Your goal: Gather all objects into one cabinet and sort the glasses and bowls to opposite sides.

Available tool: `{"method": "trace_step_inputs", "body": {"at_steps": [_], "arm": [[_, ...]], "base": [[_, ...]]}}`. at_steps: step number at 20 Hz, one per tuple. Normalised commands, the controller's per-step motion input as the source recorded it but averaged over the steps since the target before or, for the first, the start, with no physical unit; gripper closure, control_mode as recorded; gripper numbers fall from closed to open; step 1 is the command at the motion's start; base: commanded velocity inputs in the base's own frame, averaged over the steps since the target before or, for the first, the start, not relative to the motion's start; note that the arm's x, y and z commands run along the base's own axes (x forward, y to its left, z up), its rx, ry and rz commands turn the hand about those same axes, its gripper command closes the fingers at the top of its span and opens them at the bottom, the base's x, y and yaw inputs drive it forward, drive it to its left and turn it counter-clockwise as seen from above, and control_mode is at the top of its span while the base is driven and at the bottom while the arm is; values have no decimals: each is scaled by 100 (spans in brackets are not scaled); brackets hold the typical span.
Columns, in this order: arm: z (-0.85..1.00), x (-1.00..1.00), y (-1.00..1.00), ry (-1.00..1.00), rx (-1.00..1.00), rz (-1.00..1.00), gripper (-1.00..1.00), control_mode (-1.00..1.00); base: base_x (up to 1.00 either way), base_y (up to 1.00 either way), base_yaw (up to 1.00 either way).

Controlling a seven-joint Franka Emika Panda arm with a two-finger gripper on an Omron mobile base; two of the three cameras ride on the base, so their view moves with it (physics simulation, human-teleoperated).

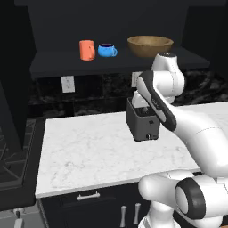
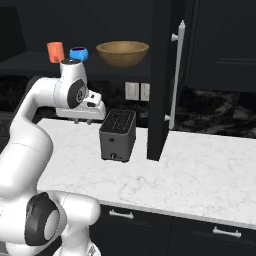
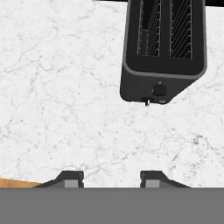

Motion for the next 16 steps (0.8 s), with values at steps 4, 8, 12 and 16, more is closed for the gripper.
{"method": "trace_step_inputs", "body": {"at_steps": [4, 8, 12, 16], "arm": [[0, -15, 0, 0, 0, 0, -100, -100], [0, 0, 0, 0, 0, 0, -100, 100], [0, 0, 0, 0, 0, 0, -100, 100], [0, 0, 0, 0, 0, 0, -100, 100]], "base": [[0, 0, 0], [-74, -4, 2], [-89, -18, 0], [-77, -14, 0]]}}
